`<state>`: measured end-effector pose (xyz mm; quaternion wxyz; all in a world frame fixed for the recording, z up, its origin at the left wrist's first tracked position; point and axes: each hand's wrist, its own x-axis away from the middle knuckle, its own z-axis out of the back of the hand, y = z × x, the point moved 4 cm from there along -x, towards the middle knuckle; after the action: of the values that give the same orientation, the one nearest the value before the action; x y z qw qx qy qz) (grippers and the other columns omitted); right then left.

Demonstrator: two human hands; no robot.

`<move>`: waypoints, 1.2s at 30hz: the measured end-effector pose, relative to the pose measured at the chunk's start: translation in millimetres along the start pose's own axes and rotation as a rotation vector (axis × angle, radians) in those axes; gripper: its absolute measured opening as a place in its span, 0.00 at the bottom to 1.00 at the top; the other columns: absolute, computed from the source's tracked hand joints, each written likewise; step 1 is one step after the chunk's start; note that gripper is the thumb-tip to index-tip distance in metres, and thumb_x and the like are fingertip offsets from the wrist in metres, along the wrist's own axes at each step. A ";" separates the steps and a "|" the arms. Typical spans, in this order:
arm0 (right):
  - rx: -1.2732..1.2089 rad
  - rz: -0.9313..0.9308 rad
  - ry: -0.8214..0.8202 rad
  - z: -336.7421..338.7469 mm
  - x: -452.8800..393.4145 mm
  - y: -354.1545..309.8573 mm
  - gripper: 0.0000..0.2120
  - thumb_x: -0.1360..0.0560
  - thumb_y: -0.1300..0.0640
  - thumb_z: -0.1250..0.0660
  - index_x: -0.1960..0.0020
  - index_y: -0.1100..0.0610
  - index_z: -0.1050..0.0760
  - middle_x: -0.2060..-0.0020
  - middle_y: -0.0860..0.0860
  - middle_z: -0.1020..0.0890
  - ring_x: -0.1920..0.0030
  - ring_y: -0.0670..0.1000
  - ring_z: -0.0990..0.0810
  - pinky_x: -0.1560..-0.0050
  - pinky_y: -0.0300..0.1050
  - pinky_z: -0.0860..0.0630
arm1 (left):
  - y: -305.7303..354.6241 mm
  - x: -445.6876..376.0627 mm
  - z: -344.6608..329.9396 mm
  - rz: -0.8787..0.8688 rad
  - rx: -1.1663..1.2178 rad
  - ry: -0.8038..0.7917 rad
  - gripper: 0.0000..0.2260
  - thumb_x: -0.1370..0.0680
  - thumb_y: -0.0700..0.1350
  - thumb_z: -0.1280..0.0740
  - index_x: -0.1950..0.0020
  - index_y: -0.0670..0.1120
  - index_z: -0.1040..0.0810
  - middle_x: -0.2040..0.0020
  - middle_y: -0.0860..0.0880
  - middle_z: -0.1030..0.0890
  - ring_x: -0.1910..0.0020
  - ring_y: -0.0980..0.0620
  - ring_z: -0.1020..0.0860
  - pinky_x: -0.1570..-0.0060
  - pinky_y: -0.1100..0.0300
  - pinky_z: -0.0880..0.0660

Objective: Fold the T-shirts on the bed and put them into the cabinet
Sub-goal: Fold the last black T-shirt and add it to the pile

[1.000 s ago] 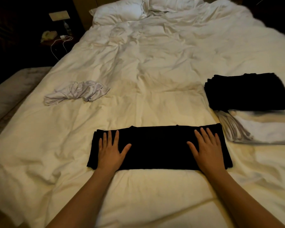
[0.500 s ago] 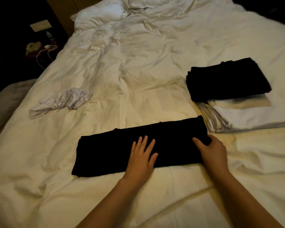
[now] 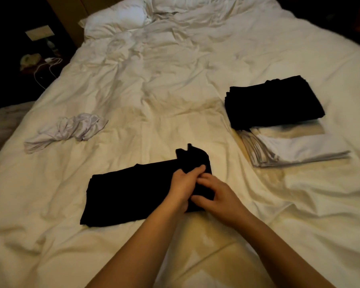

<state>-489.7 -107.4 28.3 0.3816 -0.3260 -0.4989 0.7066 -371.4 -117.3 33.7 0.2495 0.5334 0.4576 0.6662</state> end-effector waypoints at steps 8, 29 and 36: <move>0.018 -0.037 0.226 -27.7 -5.3 4.7 0.05 0.21 0.56 0.32 0.47 0.49 0.19 0.50 0.42 0.19 0.47 0.44 0.20 0.47 0.39 0.23 | -0.3 -8.0 110.3 -0.052 -0.003 0.162 0.09 0.21 0.44 0.30 0.41 0.45 0.18 0.49 0.47 0.14 0.52 0.50 0.15 0.55 0.60 0.21; 0.125 -0.420 0.175 -120.3 -60.3 17.7 0.21 0.22 0.44 0.34 0.35 0.55 0.25 0.48 0.49 0.19 0.49 0.48 0.20 0.56 0.38 0.26 | -30.0 -22.1 303.8 -0.086 -0.440 0.530 0.19 0.25 0.54 0.27 0.43 0.44 0.26 0.48 0.48 0.22 0.52 0.47 0.22 0.56 0.55 0.29; 0.027 -0.421 0.139 -122.9 -73.3 9.8 0.08 0.21 0.52 0.34 0.49 0.57 0.22 0.56 0.52 0.17 0.52 0.53 0.18 0.47 0.55 0.20 | -34.1 -26.1 303.7 0.109 0.001 0.300 0.18 0.28 0.50 0.23 0.44 0.40 0.18 0.54 0.44 0.13 0.55 0.44 0.14 0.54 0.54 0.20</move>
<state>-351.9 -116.8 -10.8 0.5584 -0.2575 -0.5190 0.5938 -83.5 -18.9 -5.1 0.1416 0.4523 0.4605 0.7505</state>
